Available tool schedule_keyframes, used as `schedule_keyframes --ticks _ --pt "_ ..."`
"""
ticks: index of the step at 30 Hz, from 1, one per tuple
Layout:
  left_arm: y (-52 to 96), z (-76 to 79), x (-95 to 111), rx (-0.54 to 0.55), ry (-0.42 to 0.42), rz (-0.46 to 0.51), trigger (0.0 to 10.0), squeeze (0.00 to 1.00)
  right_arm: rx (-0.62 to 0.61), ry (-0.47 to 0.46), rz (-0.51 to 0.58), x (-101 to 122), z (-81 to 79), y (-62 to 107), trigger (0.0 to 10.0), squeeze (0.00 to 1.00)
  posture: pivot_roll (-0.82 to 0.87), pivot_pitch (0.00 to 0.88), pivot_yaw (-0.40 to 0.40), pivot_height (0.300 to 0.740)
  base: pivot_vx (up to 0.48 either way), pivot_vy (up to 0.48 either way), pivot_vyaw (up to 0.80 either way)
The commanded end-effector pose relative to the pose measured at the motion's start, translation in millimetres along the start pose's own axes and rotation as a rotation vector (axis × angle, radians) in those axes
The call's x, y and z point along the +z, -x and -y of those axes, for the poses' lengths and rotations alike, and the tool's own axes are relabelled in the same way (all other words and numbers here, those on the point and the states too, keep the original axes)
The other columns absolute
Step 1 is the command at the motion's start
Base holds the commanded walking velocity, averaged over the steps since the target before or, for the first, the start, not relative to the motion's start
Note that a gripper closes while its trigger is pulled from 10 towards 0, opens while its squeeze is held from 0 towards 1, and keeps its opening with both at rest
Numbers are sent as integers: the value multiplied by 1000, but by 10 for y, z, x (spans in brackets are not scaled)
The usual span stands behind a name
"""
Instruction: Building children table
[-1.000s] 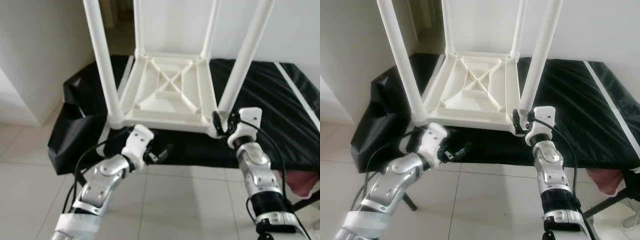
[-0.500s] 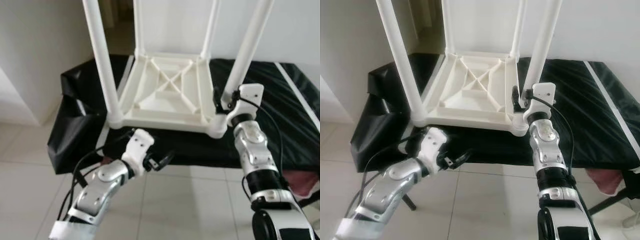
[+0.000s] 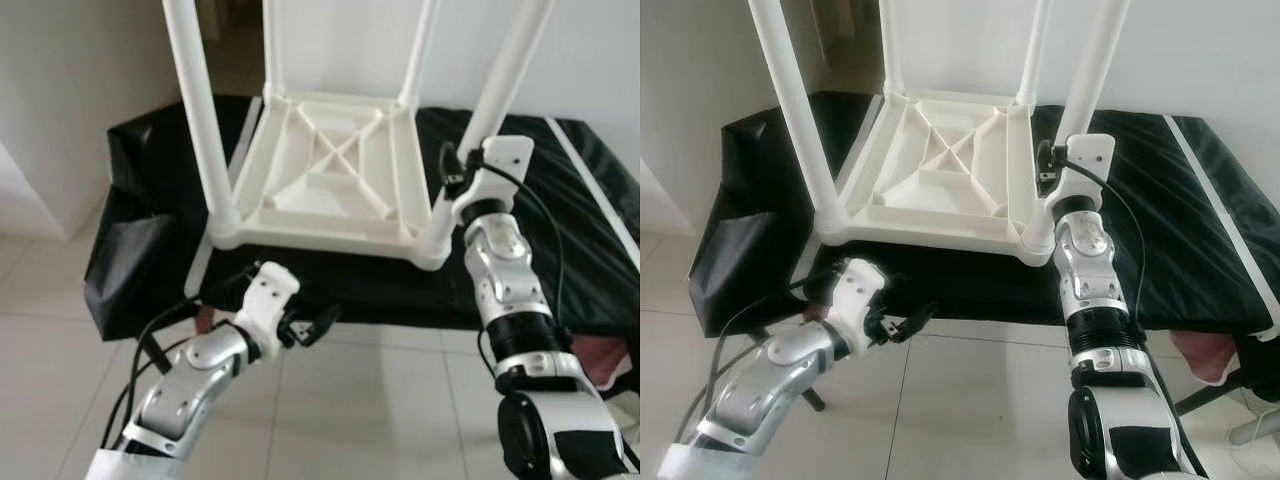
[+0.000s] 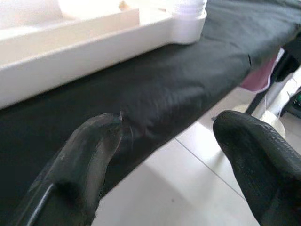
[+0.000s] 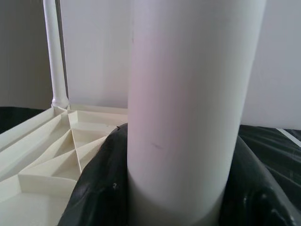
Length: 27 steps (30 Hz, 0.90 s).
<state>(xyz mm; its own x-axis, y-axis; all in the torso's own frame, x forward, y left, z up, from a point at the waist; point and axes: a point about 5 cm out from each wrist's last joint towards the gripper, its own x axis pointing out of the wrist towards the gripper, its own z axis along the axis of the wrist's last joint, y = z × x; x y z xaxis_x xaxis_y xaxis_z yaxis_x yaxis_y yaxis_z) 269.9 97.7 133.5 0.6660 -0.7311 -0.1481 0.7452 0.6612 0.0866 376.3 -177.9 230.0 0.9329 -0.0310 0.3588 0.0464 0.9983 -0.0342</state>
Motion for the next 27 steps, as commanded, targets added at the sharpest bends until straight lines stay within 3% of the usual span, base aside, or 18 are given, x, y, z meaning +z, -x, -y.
schedule_keyframes --ticks 1,4,10,11,12,13,14,16,17,27 --pt "21 57 -15 -114 -2 -13 10000 0 -10 28 -77 -132 30 22 10000 0 41 74 -43 740 0 0 0" --pt "25 -77 -20 -47 -6 -24 10000 0 -16 32 -93 -151 24 18 10000 0 40 77 -46 740 0 0 0" --pt "32 -134 -8 -21 -8 -26 10000 0 -23 14 -94 -150 27 9 10000 0 39 77 -46 740 0 0 0" --pt "38 -180 2 0 -5 -24 10000 0 -30 -4 -91 -140 39 1 10000 467 38 75 -47 740 0 0 0" --pt "41 -213 10 14 -4 -22 10000 0 -37 -14 -91 -134 47 -8 10000 1000 38 71 -47 740 0 0 0" --pt "46 -237 20 25 1 -18 10000 0 -37 -18 -83 -114 47 -16 10000 1000 38 71 -47 740 0 0 0" --pt "47 -253 26 32 2 -15 10000 0 -37 -13 -82 -104 47 -25 10000 227 38 67 -47 740 0 0 0" --pt "47 -253 26 32 2 -15 10000 0 -37 -13 -82 -104 47 -25 10000 227 38 67 -47 740 0 0 0" --pt "46 -256 29 34 3 -14 10000 0 -35 -11 -78 -93 45 -33 10000 0 38 67 -47 740 0 0 0" --pt "32 -292 32 55 11 -15 10000 0 -28 -35 -116 -99 23 -86 10000 0 41 57 -48 740 0 0 0"
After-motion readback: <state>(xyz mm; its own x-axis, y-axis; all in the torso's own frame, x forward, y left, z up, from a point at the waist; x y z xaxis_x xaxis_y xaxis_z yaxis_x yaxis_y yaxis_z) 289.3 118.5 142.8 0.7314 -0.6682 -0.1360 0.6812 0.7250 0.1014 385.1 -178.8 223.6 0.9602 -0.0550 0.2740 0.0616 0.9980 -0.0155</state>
